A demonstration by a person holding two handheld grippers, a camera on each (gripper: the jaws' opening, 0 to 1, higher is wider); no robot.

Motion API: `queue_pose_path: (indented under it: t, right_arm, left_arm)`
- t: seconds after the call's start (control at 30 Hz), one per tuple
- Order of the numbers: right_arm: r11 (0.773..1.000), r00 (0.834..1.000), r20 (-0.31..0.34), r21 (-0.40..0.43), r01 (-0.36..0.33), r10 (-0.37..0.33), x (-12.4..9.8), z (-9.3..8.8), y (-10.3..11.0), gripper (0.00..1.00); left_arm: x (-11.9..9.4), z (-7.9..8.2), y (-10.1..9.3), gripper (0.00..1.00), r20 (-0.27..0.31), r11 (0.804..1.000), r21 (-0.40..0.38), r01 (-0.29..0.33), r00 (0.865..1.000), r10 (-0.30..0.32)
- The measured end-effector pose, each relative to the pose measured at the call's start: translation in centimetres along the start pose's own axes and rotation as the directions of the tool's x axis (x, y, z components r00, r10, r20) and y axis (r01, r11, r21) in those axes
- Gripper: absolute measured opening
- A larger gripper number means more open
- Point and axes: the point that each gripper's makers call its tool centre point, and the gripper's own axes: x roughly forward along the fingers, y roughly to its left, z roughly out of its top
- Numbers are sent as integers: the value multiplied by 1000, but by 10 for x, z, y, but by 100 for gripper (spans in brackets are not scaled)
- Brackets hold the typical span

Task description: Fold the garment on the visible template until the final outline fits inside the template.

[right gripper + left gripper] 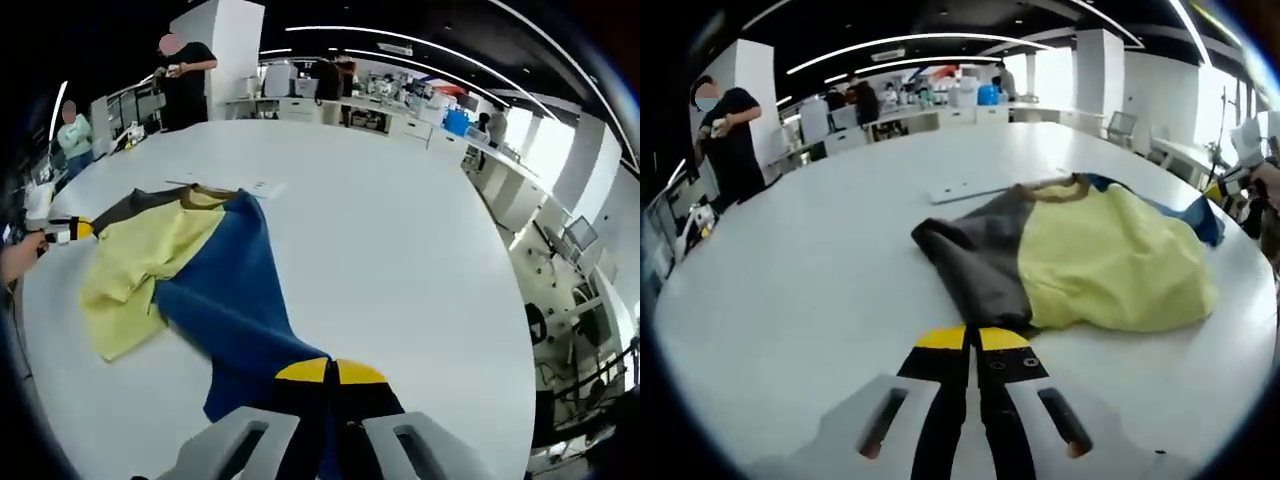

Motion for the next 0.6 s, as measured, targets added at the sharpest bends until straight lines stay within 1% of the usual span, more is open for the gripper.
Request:
queue_pose_path:
  t: [0.07,0.2,0.23,0.27,0.37,0.4,0.47,0.5,0.53,0.6]
  right_arm:
    - [999,999,-26,-26,27,-28,4,-4,-7,0]
    - [998,998,-43,-15,53,-54,9,-6,-18,0]
    - [996,995,-61,-43,78,-81,8,-9,-26,0]
    - [994,994,-61,-56,93,-96,8,-9,-31,0]
    - [995,993,-68,-26,92,-94,9,-10,-38,0]
    - [997,995,-65,27,78,-76,7,-10,-34,0]
    - [998,998,-46,32,54,-52,5,-7,-28,0]
    - [999,999,-41,41,29,-28,5,-7,-21,0]
    - [999,999,-34,53,6,-4,6,-6,-16,0]
    - [995,1000,-24,95,-9,12,5,-3,-10,0]
  left_arm:
    - [0,-1,2,0,-7,1000,8,-5,1000,6]
    - [-1,-4,6,0,-10,1000,-9,-10,1000,10]
    - [-1,-4,6,0,-12,1000,-9,-11,1000,11]
    - [-2,-5,8,0,-19,1000,4,-20,1000,20]
    - [-3,-6,11,0,-20,1000,-4,-21,1000,21]
    - [-3,-6,10,0,-16,1000,-7,-14,1000,14]
    - [-3,-7,9,0,-26,999,34,-18,999,19]
    - [-3,-8,8,0,-30,999,42,-18,999,19]
    - [-3,-8,7,0,-32,999,43,-17,999,19]
    - [-3,-7,8,0,-29,999,38,-20,999,21]
